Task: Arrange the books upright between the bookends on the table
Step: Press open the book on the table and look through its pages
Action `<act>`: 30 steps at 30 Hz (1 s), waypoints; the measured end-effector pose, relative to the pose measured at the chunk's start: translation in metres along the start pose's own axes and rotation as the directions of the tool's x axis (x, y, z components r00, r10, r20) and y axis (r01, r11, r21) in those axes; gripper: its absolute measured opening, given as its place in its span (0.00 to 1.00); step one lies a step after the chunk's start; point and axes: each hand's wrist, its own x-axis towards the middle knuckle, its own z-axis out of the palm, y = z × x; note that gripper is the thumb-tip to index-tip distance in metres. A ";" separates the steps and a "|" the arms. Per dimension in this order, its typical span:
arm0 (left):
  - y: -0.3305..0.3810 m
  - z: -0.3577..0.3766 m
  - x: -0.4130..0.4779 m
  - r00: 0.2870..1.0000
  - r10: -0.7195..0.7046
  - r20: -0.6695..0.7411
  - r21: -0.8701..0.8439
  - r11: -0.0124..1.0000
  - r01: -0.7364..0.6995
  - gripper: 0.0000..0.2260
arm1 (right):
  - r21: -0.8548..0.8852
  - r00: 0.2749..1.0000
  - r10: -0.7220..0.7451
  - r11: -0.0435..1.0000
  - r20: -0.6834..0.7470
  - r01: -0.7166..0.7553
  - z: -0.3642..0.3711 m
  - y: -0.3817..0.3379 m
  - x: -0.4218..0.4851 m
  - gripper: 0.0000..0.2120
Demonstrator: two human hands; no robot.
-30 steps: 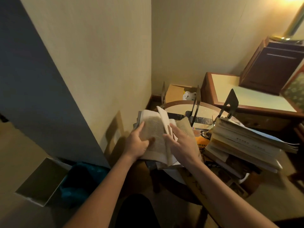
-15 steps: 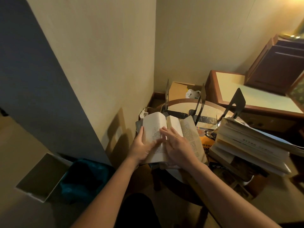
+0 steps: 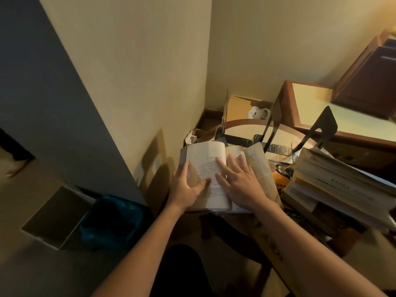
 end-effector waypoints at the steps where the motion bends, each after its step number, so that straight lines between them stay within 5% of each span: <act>1: 0.000 0.002 0.000 0.999 0.017 -0.037 0.163 0.986 -0.010 0.42 | 0.000 1.000 -0.003 1.000 0.001 0.003 -0.001 0.001 0.001 0.27; 4: 0.000 0.007 0.002 0.959 0.283 0.021 0.495 0.831 -0.256 0.31 | -0.006 1.000 -0.013 1.000 -0.005 0.013 0.000 0.001 0.001 0.26; 8: 0.011 0.012 0.012 0.893 0.411 0.182 0.494 0.747 -0.444 0.26 | -0.013 1.000 -0.019 1.000 -0.010 0.018 0.004 0.001 0.001 0.24; 19: 0.046 0.020 0.004 0.968 0.239 0.073 0.383 0.890 -0.249 0.23 | -0.014 0.999 0.009 1.000 -0.043 -0.010 0.008 -0.001 0.001 0.26; 30: 0.016 0.030 -0.023 0.954 0.297 0.043 0.419 0.862 -0.287 0.24 | -0.023 0.999 0.015 1.000 -0.050 -0.016 0.011 0.000 0.002 0.25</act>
